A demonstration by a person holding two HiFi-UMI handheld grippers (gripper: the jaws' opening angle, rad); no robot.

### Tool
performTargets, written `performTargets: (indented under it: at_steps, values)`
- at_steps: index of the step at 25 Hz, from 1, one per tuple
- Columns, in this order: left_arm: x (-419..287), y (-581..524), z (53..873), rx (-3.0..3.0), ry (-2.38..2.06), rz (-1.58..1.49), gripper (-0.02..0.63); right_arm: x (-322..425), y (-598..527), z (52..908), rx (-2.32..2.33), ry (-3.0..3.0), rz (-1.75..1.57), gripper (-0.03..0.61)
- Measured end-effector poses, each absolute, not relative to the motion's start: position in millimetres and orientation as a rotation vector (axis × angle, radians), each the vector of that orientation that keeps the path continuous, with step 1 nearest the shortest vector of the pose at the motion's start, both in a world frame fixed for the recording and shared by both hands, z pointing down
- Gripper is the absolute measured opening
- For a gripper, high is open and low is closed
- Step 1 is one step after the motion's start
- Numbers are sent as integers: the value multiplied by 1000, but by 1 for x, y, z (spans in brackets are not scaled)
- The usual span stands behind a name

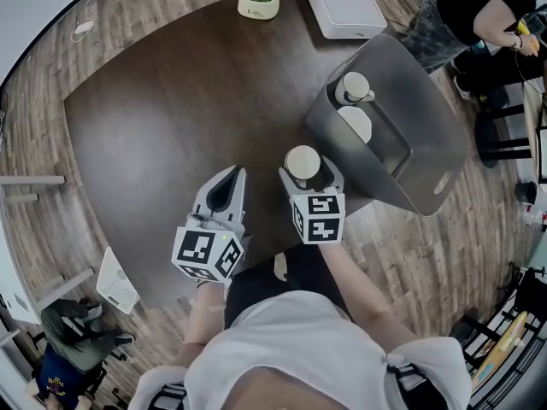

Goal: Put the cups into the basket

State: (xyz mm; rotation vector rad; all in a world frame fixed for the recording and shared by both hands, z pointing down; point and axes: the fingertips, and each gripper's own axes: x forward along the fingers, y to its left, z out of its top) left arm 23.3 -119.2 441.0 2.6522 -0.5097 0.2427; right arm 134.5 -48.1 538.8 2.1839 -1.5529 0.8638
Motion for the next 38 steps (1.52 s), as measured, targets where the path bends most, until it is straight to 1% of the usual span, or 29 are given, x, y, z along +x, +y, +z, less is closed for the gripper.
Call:
performTargets:
  at_steps: [12, 21, 24, 27, 31, 35, 38]
  values:
    - [44, -101, 426, 2702, -411, 207, 9, 107, -22, 436, 1996, -1923, 782, 367]
    - [87, -98, 380, 2723, -240, 176, 9, 116, -12, 339, 1808, -2093, 801, 367]
    - [105, -93, 352, 2770, -160, 141, 9, 135, -10, 302, 1827, -2101, 761, 367]
    - [131, -84, 324, 2827, -47, 93, 9, 163, -10, 270, 1875, -2060, 617, 367]
    - [164, -77, 298, 2875, 52, 47, 9, 204, -15, 244, 1940, -2010, 542, 367]
    - [186, -79, 289, 2895, 46, 45, 9, 255, -17, 241, 2026, -1942, 519, 367]
    - [191, -82, 302, 2905, -5, 88, 9, 296, -14, 264, 2091, -1853, 526, 367]
